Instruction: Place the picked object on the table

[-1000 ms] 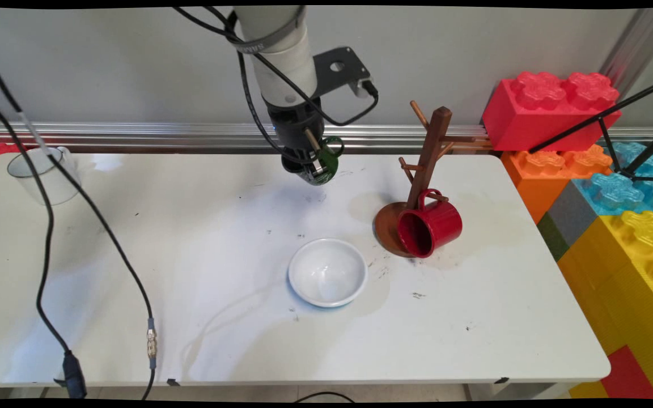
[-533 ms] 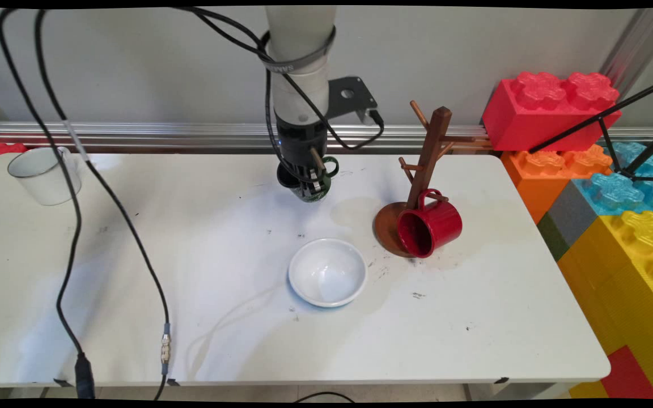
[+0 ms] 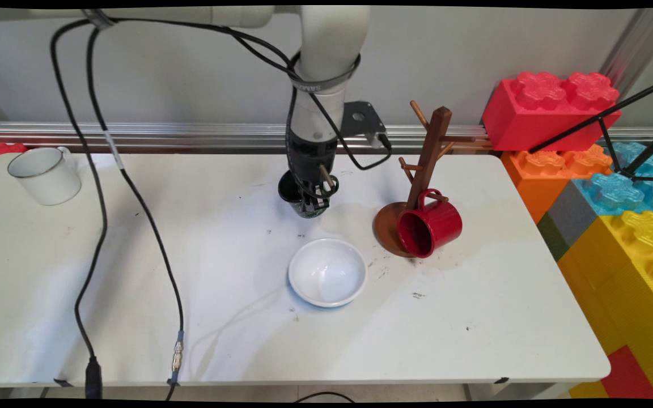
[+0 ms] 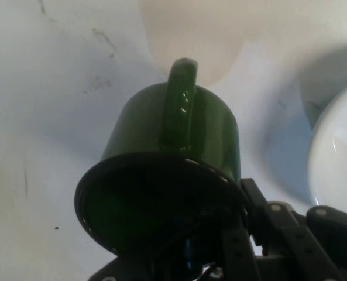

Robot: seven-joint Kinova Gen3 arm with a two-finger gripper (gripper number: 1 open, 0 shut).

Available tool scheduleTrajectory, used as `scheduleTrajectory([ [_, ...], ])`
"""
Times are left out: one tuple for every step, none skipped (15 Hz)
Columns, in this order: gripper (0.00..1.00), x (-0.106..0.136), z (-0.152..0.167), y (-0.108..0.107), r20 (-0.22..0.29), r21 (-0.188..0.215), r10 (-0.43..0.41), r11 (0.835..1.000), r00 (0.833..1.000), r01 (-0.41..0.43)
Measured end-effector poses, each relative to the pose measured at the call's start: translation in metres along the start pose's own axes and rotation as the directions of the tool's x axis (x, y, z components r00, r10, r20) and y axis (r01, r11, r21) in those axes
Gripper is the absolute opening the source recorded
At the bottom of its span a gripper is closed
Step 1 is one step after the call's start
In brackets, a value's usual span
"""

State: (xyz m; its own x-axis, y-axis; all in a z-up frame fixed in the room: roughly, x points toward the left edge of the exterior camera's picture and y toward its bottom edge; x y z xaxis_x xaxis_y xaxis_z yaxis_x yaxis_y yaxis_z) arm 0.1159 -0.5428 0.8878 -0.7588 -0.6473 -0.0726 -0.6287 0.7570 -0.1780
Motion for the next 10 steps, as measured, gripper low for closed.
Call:
scheduleTrajectory([
  [0.00,0.002,0.002,0.000,0.006,-0.002,0.001,1.000,1.000,-0.001],
  [0.00,0.005,0.005,0.001,0.015,-0.006,0.004,1.000,1.000,-0.004],
  [0.00,0.007,0.007,0.002,0.020,-0.008,0.005,1.000,1.000,-0.005],
  [0.00,0.010,0.011,0.002,0.027,-0.011,0.007,1.000,1.000,-0.006],
  [0.00,0.013,0.014,0.002,0.034,-0.014,0.009,1.000,0.999,-0.008],
  [0.00,0.016,0.018,0.002,0.040,-0.015,0.011,1.000,0.999,-0.011],
  [0.00,0.019,0.021,0.002,0.046,-0.016,0.013,1.000,0.999,-0.013],
  [0.00,0.021,0.023,0.002,0.048,-0.017,0.015,1.000,0.999,-0.014],
  [0.00,0.023,0.026,0.001,0.051,-0.018,0.016,1.000,0.999,-0.015],
  [0.00,0.026,0.030,0.000,0.055,-0.019,0.018,1.000,0.998,-0.017],
])
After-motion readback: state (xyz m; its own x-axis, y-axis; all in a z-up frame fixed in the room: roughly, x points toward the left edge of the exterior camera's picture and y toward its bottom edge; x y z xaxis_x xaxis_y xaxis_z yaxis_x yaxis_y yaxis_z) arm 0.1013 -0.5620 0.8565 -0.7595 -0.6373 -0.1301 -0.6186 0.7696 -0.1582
